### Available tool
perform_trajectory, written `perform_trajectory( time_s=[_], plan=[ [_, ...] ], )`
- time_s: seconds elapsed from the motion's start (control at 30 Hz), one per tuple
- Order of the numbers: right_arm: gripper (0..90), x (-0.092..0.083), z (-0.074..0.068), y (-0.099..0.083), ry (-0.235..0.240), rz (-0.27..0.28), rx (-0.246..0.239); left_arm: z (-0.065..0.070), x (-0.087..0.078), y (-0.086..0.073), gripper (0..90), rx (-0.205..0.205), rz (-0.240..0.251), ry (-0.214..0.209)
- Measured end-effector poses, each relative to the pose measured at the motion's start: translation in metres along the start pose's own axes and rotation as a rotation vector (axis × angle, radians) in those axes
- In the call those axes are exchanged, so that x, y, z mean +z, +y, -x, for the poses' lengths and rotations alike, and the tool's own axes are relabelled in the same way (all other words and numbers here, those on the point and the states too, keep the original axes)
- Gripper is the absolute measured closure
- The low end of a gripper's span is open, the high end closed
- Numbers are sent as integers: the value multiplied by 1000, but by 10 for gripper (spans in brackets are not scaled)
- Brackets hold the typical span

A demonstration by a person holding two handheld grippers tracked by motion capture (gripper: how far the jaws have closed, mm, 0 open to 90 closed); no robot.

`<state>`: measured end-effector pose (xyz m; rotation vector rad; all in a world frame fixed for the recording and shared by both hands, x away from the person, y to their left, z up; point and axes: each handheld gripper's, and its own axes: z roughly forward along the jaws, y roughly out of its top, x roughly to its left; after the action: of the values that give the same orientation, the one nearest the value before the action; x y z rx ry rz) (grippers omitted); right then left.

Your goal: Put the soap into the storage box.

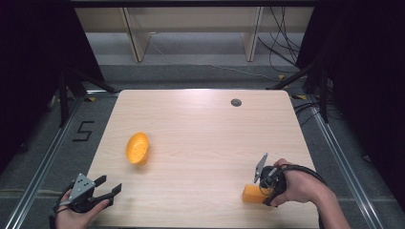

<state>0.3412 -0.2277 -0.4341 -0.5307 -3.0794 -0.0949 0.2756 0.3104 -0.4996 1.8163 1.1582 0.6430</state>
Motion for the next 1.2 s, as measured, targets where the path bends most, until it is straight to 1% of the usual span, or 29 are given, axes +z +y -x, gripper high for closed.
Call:
perform_trajectory(
  time_s=[0.03, 0.17, 0.2, 0.27, 0.3, 0.33, 0.37, 0.4, 0.43, 0.53, 0.57, 0.6, 0.63, 0.67, 0.7, 0.73, 0.77, 0.8, 0.83, 0.87, 0.9, 0.97, 1.0, 1.03, 1.07, 1.1, 1.13, 1.17, 1.2],
  plan=[
    [434, 3, 1, 1, -7, -9, -15, -1, 1, 0, 310, 2, 1, -10],
    [513, 7, 1, 4, -11, -36, -26, 0, 1, 0, 309, 4, 2, -8],
    [546, 10, 2, 5, -19, -31, -47, 0, 1, 0, 307, 4, 0, -4],
    [585, 12, 3, 5, -17, -55, -50, -1, 1, 0, 304, 5, 1, -3],
    [591, 12, 1, 6, -14, -67, -32, -1, 1, 0, 303, 11, 5, -6],
    [597, 13, 2, 6, -22, -60, -64, -1, 1, 0, 300, 10, 9, -7],
    [610, 12, 0, 6, -19, -69, -61, -1, 1, 0, 300, 13, 18, -15],
    [615, 13, 1, 7, -23, -61, -100, -1, 1, 0, 300, 13, 18, -15],
    [616, 12, -1, 8, -17, -77, -75, 1, 1, 0, 300, 5, 14, -6],
    [618, 13, 1, 8, -19, -68, -107, 2, 1, 1, 299, 28, 19, -20],
    [618, 12, 0, 8, -10, -74, -80, 2, 2, 1, 299, 33, 18, -26],
    [618, 13, 2, 8, 1, -55, -92, 4, 2, 1, 296, 19, 23, -29],
    [618, 12, 2, 8, 6, -65, -69, 4, 2, 1, 296, 22, 23, -34],
    [618, 12, 2, 7, 6, -65, -52, 4, 3, 2, 297, 43, 25, -44],
    [619, 11, 3, 7, 9, -63, -63, 6, 3, 2, 297, 25, 25, -49],
    [619, 10, 4, 8, 13, -63, -74, 6, 3, 3, 296, 48, 24, -56],
    [618, 8, 3, 8, 13, -68, -72, 8, 4, 3, 297, 35, 31, -66],
    [619, 6, 1, 9, 11, -73, -73, 7, 5, 4, 297, 64, 45, -94],
    [619, 4, 0, 10, 19, -80, -82, 10, 5, 5, 297, 49, 43, -101],
    [619, 4, 0, 10, 19, -80, -82, 10, 5, 5, 295, 49, 43, -101],
    [619, 0, -3, 13, 10, -80, -127, 13, 6, 8, 292, 87, 50, -123],
    [619, -4, -4, 17, 4, -87, -165, 18, 7, 11, 290, 106, 57, -154],
    [618, -6, -4, 19, 11, -75, -197, 20, 9, 13, 291, 130, 62, -175],
    [618, -6, -4, 19, 11, -75, -197, 20, 9, 13, 292, 130, 62, -175],
    [619, -12, -8, 25, -10, -77, -217, 27, 12, 17, 294, 179, 60, -222],
    [619, -13, -7, 28, -12, -61, -269, 27, 12, 17, 295, 179, 60, -222],
    [619, -13, -7, 28, -12, -61, -269, 30, 13, 20, 295, 215, 59, -239],
    [618, -15, -9, 31, 3, -60, -245, 36, 15, 22, 295, 201, 53, -259],
    [618, -17, -7, 39, -3, -7, -341, 45, 20, 28, 294, 232, 57, -295]
  ],
)
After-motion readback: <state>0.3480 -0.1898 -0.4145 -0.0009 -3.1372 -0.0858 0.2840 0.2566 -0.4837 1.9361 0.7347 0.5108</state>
